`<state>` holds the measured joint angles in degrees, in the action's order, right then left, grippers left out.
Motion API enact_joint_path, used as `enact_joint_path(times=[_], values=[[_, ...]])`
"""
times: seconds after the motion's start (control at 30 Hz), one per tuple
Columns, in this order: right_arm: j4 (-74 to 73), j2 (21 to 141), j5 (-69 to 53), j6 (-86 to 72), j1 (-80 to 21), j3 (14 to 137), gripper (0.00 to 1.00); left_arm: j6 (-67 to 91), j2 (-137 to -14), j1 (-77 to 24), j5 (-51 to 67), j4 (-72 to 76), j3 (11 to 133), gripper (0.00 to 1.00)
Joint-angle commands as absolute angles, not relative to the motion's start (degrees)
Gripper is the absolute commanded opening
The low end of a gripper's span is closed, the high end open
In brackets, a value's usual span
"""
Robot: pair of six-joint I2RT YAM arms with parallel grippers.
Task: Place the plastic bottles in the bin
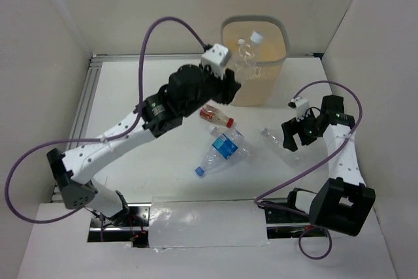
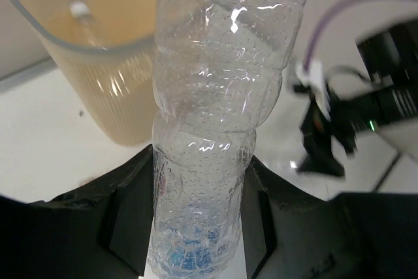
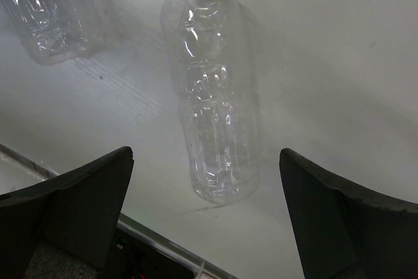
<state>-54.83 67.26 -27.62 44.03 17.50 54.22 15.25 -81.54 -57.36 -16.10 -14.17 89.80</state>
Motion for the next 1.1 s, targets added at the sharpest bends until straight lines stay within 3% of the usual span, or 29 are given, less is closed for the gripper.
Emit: enact_joint_path(times=[0.0,0.17,0.57,0.7,0.77,0.8,1.07], values=[[-50.8,64.8,-26.8,45.0,17.2,52.9,1.0,15.1,-88.0,-50.3,-11.9,-3.3,97.8,0.31],[-49.1,64.8,-25.8,44.5,16.7,51.8,1.0,25.5,-97.3,-43.3,-6.6,5.9,109.3,0.31],[-44.8,64.8,-23.8,41.7,15.6,49.4,1.0,38.8,-120.0,-37.4,-4.4,9.8,128.8,0.48],[-44.3,64.8,-23.8,41.2,15.6,48.3,1.0,38.8,-125.9,-37.4,-6.1,7.8,135.4,0.67],[-44.3,64.8,-25.0,42.0,15.6,48.3,1.0,38.8,-127.4,-37.4,-6.1,7.1,136.2,0.84],[-44.3,64.8,-25.0,42.0,15.6,48.3,1.0,38.8,-127.4,-37.4,-6.7,7.1,136.8,0.98],[-41.4,70.3,-21.7,42.0,10.0,47.1,1.0,34.7,-119.6,-36.9,-6.2,6.4,130.6,1.0]])
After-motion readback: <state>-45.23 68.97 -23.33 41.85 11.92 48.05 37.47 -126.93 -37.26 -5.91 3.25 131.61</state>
